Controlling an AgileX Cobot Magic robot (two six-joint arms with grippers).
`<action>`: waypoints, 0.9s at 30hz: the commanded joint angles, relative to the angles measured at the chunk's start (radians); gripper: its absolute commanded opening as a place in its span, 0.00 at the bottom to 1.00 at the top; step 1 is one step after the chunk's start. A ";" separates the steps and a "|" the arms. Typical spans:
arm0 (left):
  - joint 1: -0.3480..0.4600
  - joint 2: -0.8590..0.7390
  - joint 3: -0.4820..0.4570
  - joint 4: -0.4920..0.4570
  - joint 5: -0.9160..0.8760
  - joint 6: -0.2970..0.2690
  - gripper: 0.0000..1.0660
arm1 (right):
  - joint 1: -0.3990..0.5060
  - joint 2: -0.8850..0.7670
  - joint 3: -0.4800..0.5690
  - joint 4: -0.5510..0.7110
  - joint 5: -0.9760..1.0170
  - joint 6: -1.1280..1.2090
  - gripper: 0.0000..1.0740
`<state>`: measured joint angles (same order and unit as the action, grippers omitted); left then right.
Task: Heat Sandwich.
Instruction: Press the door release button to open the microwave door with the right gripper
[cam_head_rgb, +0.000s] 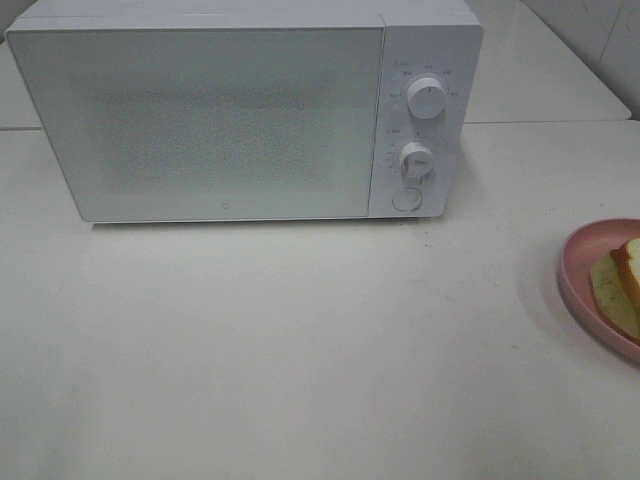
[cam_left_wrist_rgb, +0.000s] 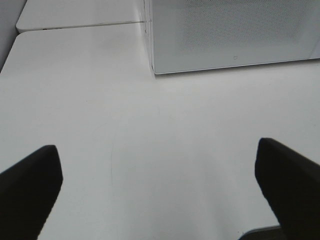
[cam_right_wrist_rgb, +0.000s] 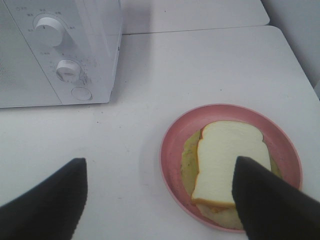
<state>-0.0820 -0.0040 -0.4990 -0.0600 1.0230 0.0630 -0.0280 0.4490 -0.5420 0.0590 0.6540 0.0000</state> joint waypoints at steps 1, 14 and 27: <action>-0.005 -0.026 -0.006 0.003 -0.005 0.000 0.97 | -0.004 0.040 -0.005 0.002 -0.049 0.000 0.71; -0.005 -0.026 -0.006 0.003 -0.005 0.000 0.97 | -0.004 0.206 -0.005 0.005 -0.204 0.000 0.71; -0.005 -0.026 -0.006 0.003 -0.005 0.000 0.97 | -0.004 0.413 -0.005 0.005 -0.418 0.000 0.71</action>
<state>-0.0820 -0.0040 -0.4990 -0.0600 1.0230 0.0630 -0.0280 0.8250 -0.5420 0.0600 0.2880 0.0000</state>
